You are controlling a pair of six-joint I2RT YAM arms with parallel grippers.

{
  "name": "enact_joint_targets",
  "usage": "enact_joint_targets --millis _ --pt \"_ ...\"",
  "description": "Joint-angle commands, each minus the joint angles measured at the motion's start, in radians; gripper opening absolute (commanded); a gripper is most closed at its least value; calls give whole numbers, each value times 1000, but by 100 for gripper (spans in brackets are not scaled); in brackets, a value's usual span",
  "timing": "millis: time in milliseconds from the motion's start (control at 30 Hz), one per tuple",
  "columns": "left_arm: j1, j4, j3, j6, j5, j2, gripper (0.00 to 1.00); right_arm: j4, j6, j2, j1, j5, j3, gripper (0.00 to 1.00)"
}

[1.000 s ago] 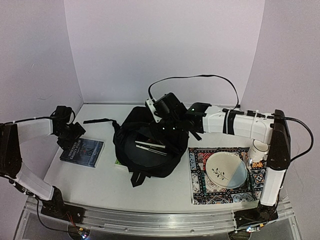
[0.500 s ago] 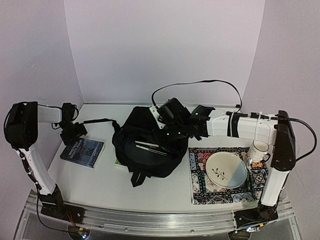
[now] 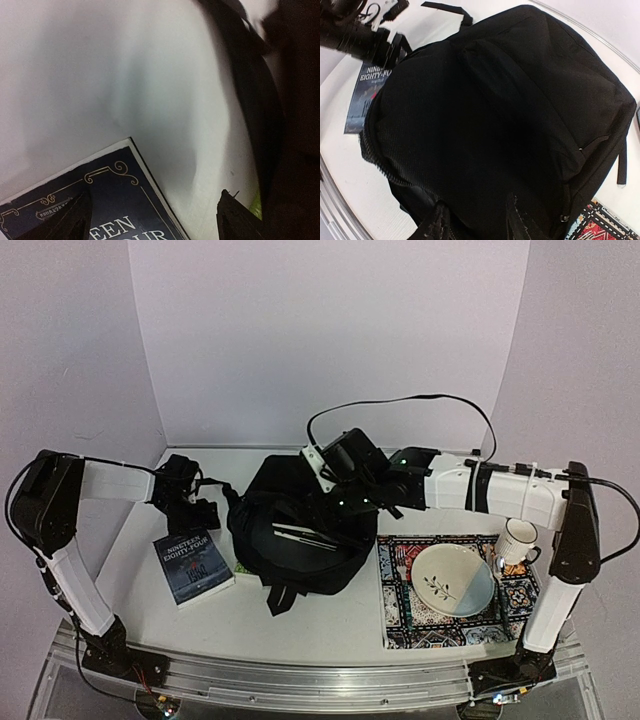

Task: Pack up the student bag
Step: Move the book to the center of the board.

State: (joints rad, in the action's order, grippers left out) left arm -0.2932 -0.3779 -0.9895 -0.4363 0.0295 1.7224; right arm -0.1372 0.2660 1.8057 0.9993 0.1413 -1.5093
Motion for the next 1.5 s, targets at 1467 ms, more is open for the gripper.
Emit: enact_joint_targets --millis 1467 --pt "-162 -206 264 -310 143 -401 95 127 477 360 166 -358 -123 61"
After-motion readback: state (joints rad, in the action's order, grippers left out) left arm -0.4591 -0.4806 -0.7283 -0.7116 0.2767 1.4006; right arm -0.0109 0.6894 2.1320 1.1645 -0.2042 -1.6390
